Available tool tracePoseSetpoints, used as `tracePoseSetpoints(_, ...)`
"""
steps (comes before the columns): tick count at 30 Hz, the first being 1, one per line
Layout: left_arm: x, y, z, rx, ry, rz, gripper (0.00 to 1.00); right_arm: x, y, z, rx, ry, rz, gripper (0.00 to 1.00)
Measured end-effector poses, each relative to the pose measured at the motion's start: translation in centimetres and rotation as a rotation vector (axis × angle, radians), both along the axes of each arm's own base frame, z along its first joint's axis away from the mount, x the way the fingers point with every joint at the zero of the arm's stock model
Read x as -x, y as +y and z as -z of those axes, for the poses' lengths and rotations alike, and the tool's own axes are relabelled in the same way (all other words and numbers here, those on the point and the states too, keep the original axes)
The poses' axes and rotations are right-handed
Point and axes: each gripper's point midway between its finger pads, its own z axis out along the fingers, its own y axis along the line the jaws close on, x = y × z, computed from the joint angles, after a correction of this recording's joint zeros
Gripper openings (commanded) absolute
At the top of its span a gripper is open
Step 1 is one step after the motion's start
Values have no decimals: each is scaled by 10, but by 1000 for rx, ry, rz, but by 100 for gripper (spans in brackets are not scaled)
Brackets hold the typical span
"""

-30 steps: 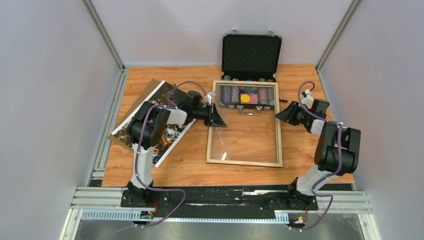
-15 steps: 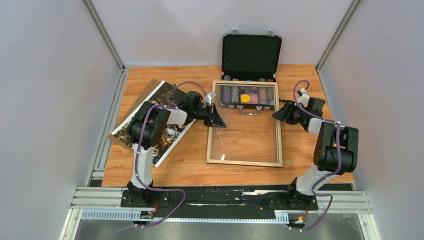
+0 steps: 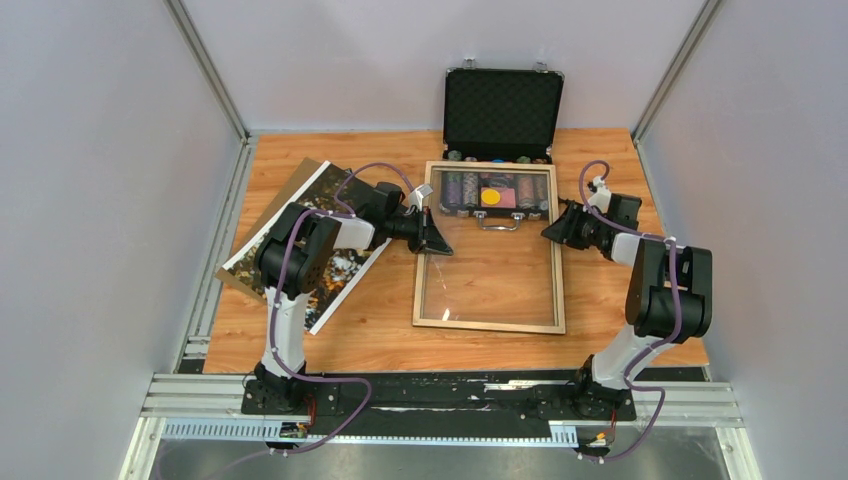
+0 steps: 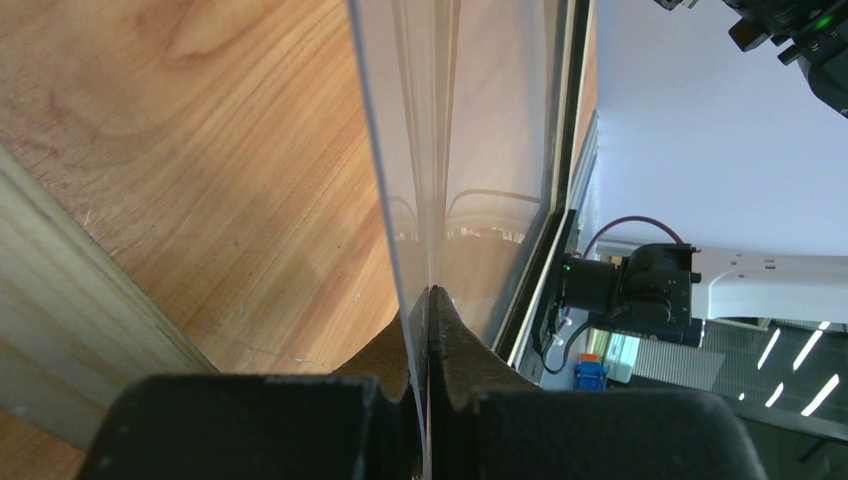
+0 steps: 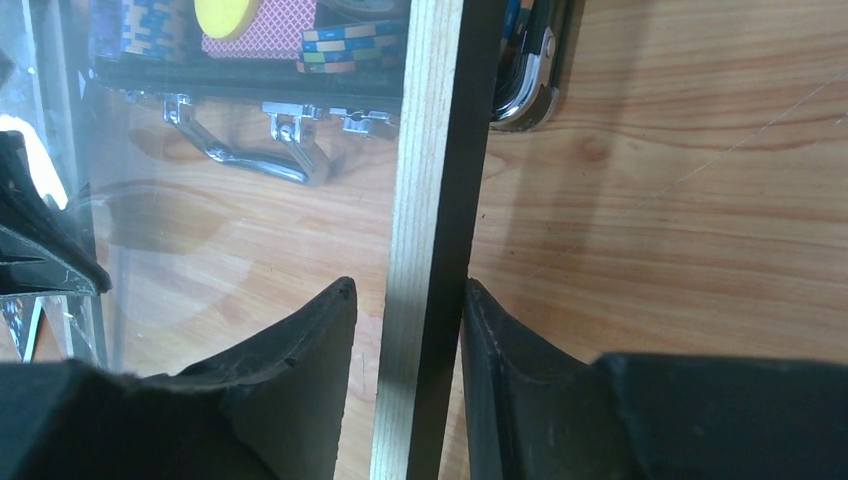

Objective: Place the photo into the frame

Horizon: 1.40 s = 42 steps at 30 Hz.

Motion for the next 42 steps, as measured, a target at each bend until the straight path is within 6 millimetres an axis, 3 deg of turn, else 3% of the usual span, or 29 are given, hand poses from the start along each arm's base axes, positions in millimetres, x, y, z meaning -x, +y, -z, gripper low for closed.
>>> tracePoseSetpoints(11, 0, 0, 0, -3, 6, 0, 0, 0, -1, 0, 2, 9, 6, 25)
tracePoseSetpoints(20, 0, 1, 1, -12, 10, 3, 1, 0, -1, 0, -1, 11, 8, 23)
tracePoseSetpoints(33, 0, 2, 2, -28, 16, 5, 2, 0, -1, -1, -4, 13, 7, 29)
tracePoseSetpoints(42, 0, 2, 2, -32, 10, 12, 0, 1, 0, 0, -4, 16, 1, 42)
